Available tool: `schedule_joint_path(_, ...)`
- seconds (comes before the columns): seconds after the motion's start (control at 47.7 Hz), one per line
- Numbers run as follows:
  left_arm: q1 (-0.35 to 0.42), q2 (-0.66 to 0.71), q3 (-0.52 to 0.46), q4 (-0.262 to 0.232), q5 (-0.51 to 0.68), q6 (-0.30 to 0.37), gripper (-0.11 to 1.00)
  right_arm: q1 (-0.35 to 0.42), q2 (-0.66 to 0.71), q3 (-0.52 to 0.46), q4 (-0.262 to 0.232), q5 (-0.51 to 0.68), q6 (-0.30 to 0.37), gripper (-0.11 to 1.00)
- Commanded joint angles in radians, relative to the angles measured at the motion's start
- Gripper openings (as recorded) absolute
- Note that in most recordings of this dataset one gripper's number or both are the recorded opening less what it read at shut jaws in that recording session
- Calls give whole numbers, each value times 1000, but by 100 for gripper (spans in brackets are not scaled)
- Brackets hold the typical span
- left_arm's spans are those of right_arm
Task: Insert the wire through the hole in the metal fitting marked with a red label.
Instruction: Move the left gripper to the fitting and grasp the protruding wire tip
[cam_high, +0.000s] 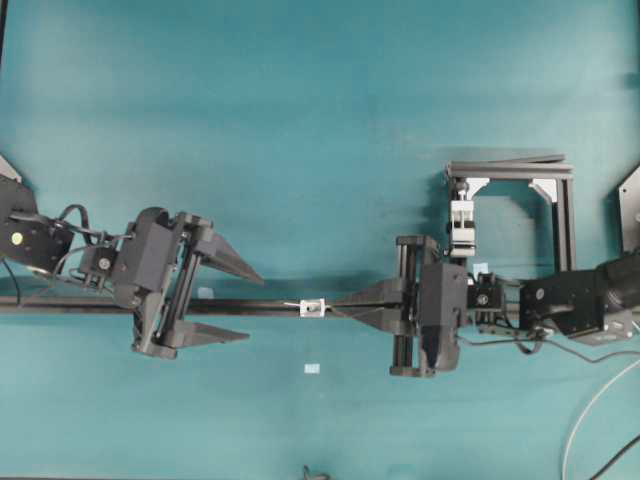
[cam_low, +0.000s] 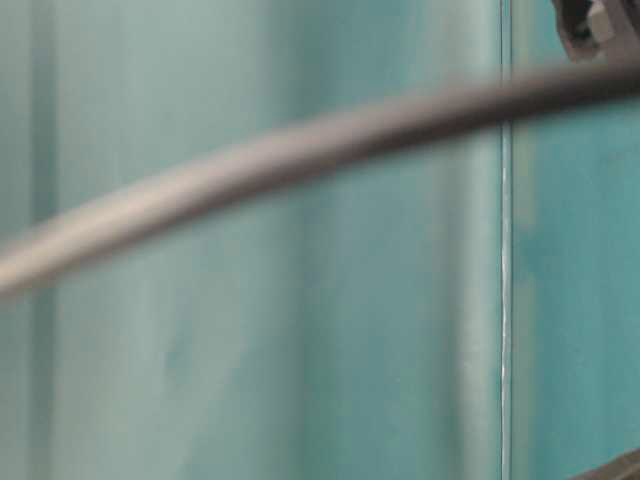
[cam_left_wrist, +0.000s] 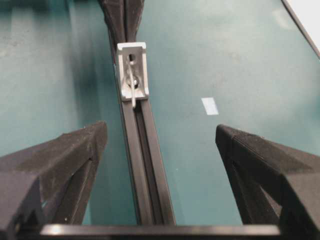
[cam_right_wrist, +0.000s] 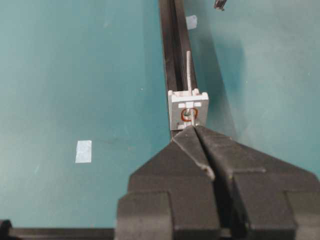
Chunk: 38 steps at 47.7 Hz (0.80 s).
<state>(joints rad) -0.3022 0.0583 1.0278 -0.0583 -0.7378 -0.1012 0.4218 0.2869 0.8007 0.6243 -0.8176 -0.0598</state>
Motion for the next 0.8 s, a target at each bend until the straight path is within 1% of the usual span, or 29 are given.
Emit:
schedule_joint_path(0.0,3,-8,-28,-3,9,-3,46,-5,-14,-18,-2,-3,-2,-1)
schedule_joint_path(0.189,3,-8,-40,-5,25,-3,45,-9,-11,-25,-2,-3,-5,-1)
schedule_joint_path(0.399,12,3,-46,-5,28,-31,45,-11,-11,-28,-2,-2,-6,-1)
schedule_joint_path(0.483,17,44,-69,-5,28,-49,45,-11,-11,-26,-2,-3,-6,-1)
schedule_joint_path(0.567,20,106,-107,-5,29,-84,45,-11,-9,-26,-2,-3,-6,-1)
schedule_joint_path(0.65,25,133,-143,-2,29,-91,45,-9,-9,-28,-2,-2,-6,-1)
schedule_joint_path(0.776,28,137,-169,-2,29,-91,45,-11,-9,-28,-2,3,-6,-1)
